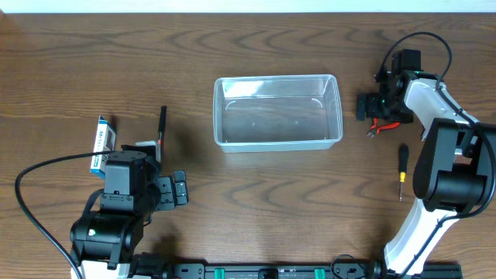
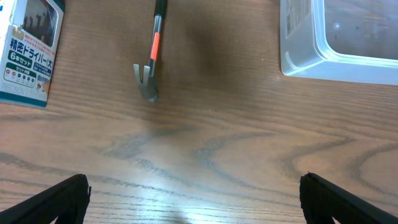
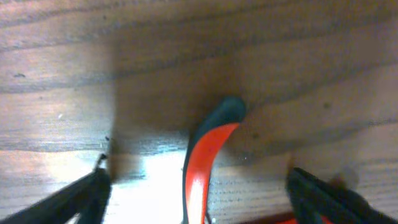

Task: Pack container
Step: 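Lower the right gripper and grasp the red pliers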

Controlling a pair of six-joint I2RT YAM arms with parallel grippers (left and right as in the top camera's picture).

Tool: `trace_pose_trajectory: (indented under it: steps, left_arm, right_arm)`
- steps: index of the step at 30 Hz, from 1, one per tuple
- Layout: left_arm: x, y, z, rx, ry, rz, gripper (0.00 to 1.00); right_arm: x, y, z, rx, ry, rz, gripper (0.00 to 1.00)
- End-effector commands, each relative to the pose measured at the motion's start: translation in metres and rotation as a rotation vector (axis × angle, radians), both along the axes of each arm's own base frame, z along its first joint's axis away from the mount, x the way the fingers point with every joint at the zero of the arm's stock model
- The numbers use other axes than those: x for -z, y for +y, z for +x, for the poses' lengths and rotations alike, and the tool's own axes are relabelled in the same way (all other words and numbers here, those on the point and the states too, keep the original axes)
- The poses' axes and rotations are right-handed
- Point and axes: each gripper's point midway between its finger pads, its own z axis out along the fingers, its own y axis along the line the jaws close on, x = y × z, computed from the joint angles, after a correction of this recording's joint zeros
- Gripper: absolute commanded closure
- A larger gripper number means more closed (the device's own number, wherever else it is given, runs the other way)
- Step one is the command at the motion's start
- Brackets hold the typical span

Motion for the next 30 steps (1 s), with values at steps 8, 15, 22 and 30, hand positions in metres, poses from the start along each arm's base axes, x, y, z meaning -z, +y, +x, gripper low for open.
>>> trace_pose_trajectory:
  steps: [8, 15, 22, 30]
  left_arm:
    - [-0.004, 0.003, 0.001, -0.019, -0.008, 0.005, 0.02]
    - [-0.004, 0.003, 0.001, -0.019, -0.008, 0.005, 0.02]
    - [-0.004, 0.003, 0.001, -0.019, -0.008, 0.005, 0.02]
    - [-0.004, 0.003, 0.001, -0.019, -0.009, 0.005, 0.02]
  right_arm:
    - [0.02, 0.016, -0.013, 0.005, 0.068, 0.058, 0.68]
    - [0.02, 0.016, -0.013, 0.027, 0.069, 0.062, 0.86]
    - [0.02, 0.015, -0.012, 0.031, 0.065, 0.061, 0.99]
    - [-0.036, 0.017, 0.003, 0.019, -0.016, 0.052, 0.99]
